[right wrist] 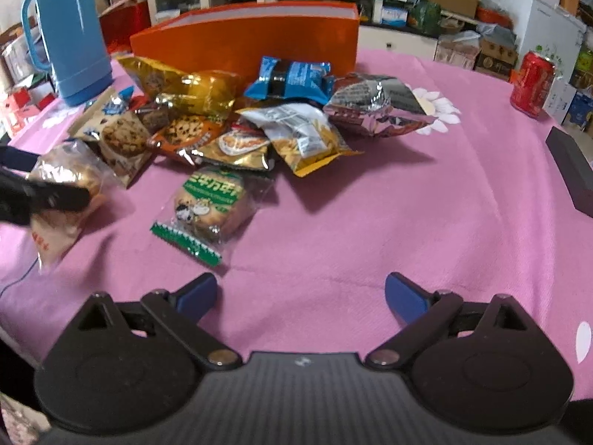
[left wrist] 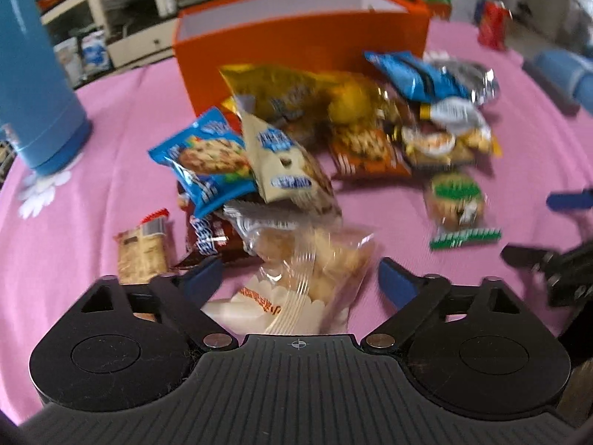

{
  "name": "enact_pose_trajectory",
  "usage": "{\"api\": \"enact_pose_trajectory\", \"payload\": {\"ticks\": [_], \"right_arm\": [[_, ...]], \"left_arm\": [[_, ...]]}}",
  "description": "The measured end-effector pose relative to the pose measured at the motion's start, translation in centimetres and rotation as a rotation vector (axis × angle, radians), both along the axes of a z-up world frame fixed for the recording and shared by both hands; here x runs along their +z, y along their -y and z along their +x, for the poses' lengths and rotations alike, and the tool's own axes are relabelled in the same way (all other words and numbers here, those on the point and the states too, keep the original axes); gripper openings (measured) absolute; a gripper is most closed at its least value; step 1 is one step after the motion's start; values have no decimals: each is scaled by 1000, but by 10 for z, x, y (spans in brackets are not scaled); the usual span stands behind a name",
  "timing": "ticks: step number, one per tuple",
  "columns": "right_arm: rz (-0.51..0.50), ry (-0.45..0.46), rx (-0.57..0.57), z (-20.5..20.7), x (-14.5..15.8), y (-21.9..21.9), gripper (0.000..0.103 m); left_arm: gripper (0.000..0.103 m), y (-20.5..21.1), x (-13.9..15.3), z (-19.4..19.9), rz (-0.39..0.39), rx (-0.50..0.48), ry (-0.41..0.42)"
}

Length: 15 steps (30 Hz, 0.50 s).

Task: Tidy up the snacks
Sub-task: 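Grasp the clear bread bag with the left tool while the right tool grasps the green cookie packet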

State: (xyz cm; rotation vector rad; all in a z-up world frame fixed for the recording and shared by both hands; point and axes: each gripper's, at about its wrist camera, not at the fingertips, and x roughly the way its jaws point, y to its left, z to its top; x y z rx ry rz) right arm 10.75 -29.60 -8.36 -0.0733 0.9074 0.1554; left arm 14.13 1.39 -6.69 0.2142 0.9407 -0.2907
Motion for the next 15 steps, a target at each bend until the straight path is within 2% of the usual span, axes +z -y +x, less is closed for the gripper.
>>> {"api": "enact_pose_trajectory", "payload": {"ticks": [2, 6, 9, 12, 14, 15], "right_arm": [[48, -16, 17, 5, 4, 1, 96], [202, 0, 33, 12, 22, -4, 96], [181, 12, 29, 32, 23, -24, 96], [181, -14, -8, 50, 12, -37, 94], [208, -24, -26, 54, 6, -41, 77], [188, -5, -24, 53, 6, -45, 77]], "left_arm": [[36, -5, -7, -1, -20, 16, -34], [28, -18, -11, -14, -107, 119, -66], [30, -21, -12, -24, -139, 180, -59], [40, -16, -14, -30, -137, 201, -40], [43, -11, -15, -30, -123, 191, -33], [43, -9, -16, -31, -107, 185, -29]]}}
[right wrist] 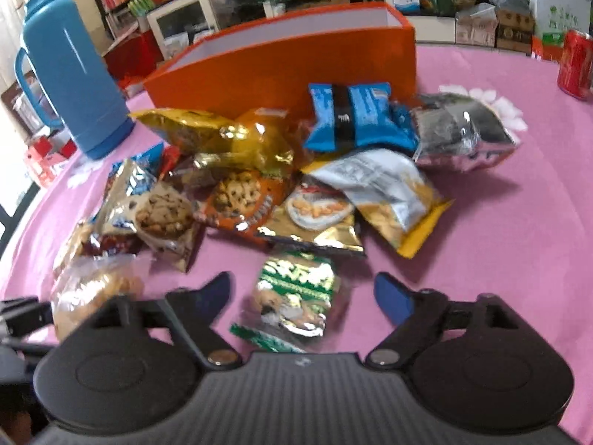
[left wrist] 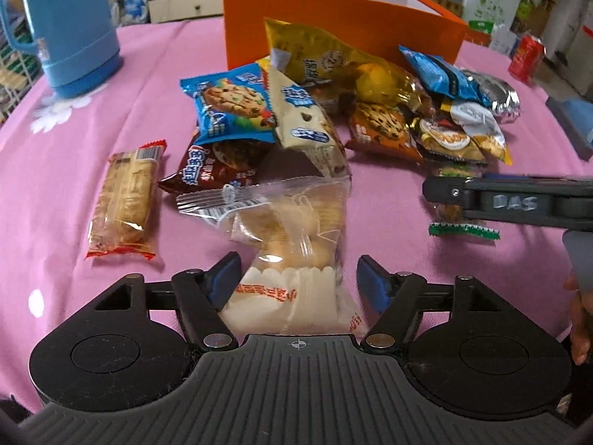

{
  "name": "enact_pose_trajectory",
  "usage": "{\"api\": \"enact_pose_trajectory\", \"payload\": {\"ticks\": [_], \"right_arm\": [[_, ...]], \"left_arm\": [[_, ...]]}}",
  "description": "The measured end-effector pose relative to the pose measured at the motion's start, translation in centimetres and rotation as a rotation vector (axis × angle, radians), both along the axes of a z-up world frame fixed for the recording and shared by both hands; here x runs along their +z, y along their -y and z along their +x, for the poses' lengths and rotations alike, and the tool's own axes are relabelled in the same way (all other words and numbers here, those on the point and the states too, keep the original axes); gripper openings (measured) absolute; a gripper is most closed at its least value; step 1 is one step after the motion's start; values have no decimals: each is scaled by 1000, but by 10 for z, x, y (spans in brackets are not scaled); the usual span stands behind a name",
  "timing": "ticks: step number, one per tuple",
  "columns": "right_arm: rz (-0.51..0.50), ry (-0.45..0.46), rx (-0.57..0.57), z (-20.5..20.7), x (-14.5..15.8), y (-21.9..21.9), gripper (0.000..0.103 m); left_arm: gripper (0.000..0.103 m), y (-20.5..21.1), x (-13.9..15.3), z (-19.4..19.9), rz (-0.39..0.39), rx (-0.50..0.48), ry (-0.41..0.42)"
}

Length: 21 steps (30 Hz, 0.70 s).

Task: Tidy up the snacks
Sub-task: 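Grasp the clear bread bag with the left tool while the right tool grasps the green cookie packet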

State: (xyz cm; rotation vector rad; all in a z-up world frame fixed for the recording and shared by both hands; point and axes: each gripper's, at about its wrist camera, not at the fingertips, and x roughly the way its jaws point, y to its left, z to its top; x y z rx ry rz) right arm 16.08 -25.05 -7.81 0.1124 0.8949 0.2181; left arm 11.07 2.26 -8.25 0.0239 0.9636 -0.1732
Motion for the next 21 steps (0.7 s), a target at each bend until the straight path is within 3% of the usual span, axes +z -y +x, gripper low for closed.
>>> {"api": "enact_pose_trajectory", "payload": {"ticks": [5, 7, 10, 12, 13, 15, 17, 19, 21], "right_arm": [[-115, 42, 73, -15, -1, -7, 54], [-154, 38, 100, -28, 0, -2, 53], [-176, 29, 105, -47, 0, 15, 53], [-169, 15, 110, -52, 1, 23, 58], [-157, 7, 107, -53, 2, 25, 67], [-97, 1, 98, -51, 5, 30, 73], [-80, 25, 102, -51, 10, 30, 88], [-125, 42, 118, -50, 9, 23, 87], [-168, 43, 127, -48, 3, 17, 77]], "left_arm": [[31, 4, 1, -10, 18, -18, 12], [26, 4, 2, -19, -11, -22, 8], [29, 7, 3, -28, -16, -36, 5], [52, 6, 5, -27, -14, -14, -8], [57, 4, 7, -27, -20, 3, -6], [68, 0, 15, -31, -28, 24, 15], [72, -1, 18, -33, -13, 32, 27], [69, 0, 14, -31, 9, 33, 15], [46, 3, 7, -28, 13, 29, -1]]}}
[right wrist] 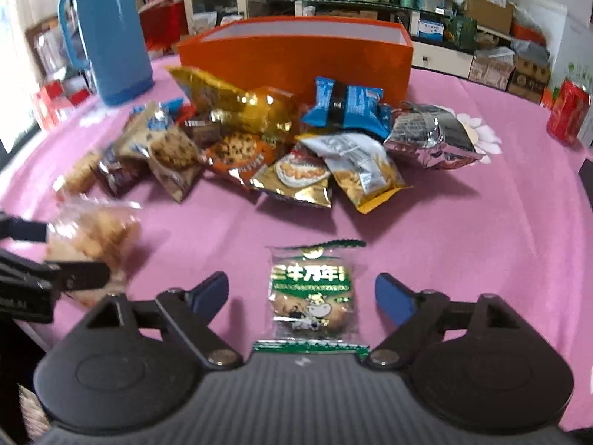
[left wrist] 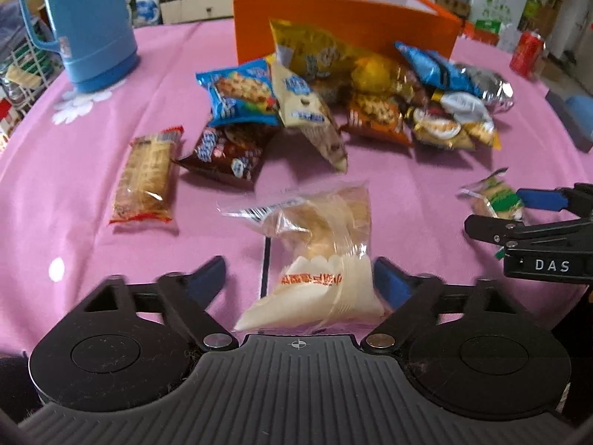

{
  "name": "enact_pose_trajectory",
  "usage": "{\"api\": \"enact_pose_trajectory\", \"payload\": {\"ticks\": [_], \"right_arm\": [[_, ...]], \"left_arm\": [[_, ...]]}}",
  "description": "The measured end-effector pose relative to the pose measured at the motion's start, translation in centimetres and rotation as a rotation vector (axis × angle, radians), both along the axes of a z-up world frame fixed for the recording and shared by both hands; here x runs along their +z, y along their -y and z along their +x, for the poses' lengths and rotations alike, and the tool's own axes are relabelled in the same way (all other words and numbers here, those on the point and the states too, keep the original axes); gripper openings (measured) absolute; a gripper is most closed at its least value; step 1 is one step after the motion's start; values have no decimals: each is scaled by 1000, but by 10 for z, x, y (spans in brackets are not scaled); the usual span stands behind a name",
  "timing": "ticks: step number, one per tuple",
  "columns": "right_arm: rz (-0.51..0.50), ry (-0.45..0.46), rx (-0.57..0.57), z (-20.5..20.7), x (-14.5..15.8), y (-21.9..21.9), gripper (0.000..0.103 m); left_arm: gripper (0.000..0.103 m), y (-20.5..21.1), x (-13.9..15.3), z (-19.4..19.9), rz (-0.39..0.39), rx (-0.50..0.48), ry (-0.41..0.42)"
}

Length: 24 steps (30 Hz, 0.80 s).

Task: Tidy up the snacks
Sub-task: 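Grasp the clear bread bag with the left tool while the right tool grasps the green cookie packet, then carry both packets over the orange box and open both tools to drop them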

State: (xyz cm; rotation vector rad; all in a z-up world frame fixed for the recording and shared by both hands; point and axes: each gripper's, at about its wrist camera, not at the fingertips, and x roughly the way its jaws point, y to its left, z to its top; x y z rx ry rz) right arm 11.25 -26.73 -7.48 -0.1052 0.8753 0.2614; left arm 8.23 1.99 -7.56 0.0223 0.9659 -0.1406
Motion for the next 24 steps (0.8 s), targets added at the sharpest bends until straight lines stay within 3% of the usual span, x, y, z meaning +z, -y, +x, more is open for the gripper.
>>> {"api": "enact_pose_trajectory", "payload": {"ticks": [1, 2, 4, 5, 10, 16, 19, 24], "right_arm": [[0, -11, 4, 0, -4, 0, 73], [-1, 1, 14, -2, -6, 1, 61], [-13, 20, 31, -6, -6, 1, 49], [-2, 7, 30, -6, -3, 3, 49], [99, 19, 19, -18, 20, 15, 49], [205, 145, 31, -11, 75, 19, 49], [226, 201, 48, 19, 94, 19, 49], [206, 282, 38, 105, 111, 18, 49]], "left_arm": [[37, 0, -3, 1, -29, -13, -8], [23, 0, -3, 0, -50, -14, -1], [19, 4, 0, -2, -38, -21, 5], [14, 4, 4, -3, -37, -21, 11], [14, -5, 31, -7, -102, -9, 51], [15, -12, 79, 21, -179, -8, 148], [15, -12, 102, 62, -194, -11, 203], [15, -4, 124, 151, -193, -13, 260]]}}
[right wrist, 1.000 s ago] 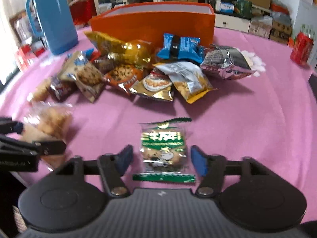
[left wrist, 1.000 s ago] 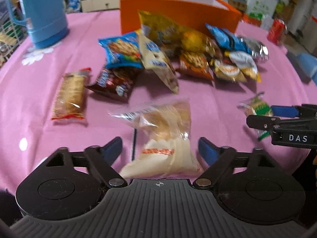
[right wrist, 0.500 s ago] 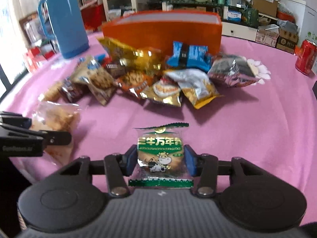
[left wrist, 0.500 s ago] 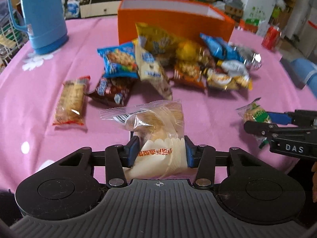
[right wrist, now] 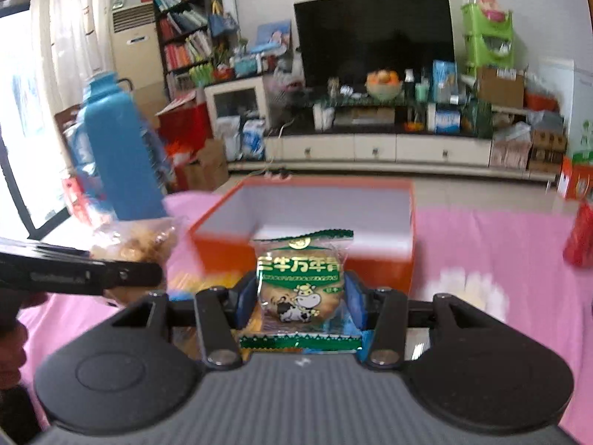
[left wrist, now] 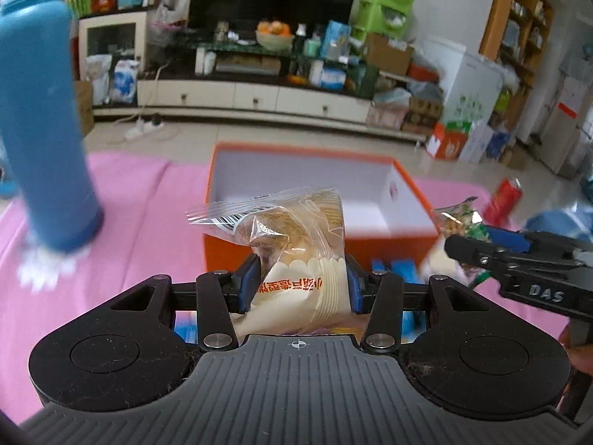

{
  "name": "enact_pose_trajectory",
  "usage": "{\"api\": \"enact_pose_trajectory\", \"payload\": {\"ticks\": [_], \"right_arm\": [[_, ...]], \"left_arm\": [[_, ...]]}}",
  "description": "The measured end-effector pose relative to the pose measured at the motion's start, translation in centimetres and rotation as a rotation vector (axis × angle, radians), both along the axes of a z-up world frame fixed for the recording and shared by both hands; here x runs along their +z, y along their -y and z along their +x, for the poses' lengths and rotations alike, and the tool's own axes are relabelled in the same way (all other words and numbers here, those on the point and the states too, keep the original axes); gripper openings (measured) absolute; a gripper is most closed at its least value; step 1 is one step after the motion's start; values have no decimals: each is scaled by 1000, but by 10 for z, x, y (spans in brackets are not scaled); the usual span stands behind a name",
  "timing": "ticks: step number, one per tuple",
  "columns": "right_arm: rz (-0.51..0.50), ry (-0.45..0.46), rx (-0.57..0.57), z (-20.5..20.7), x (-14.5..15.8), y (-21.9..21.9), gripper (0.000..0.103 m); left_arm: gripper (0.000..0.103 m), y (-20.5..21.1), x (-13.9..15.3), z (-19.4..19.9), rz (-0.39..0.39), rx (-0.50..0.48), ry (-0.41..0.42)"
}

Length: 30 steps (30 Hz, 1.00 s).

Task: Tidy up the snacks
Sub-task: 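Carry both packets over the orange box and open both tools to drop them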

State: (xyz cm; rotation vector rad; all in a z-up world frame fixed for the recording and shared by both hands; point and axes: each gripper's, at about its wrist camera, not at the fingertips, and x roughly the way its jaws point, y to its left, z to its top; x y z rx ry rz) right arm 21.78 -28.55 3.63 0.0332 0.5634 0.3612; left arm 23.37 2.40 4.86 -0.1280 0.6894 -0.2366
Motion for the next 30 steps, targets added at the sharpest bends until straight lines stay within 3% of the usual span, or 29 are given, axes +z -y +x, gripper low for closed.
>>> {"api": "enact_pose_trajectory", "payload": {"ticks": [3, 7, 12, 13, 15, 17, 20, 23, 26, 30], "right_arm": [[-25, 8, -19, 61, -2, -2, 49], [-41, -42, -28, 130, -28, -6, 49], [-76, -111, -11, 173, -65, -12, 50], [-85, -122, -3, 177, -71, -13, 58], [-115, -110, 5, 179, -75, -18, 61], [-117, -99, 17, 177, -74, -20, 68], [-73, -66, 19, 163, -57, -15, 72], [-25, -28, 17, 131, -36, -6, 90], [1, 1, 20, 85, -20, 2, 90], [52, -32, 8, 19, -23, 18, 93]], "left_arm": [[15, 8, -4, 58, -3, 3, -10], [15, 15, -26, 115, 10, 5, -39], [14, 21, -66, 159, 40, 8, -101], [15, 21, -73, 163, 48, 7, -116], [29, 20, -80, 166, 53, 7, -123], [32, 18, -75, 161, 54, 21, -107], [48, 14, -53, 131, 67, 31, -33], [56, 9, -29, 89, 95, 36, 39], [62, 2, -15, 40, 93, 35, 65], [64, -6, -21, -29, 89, 58, 39]]}}
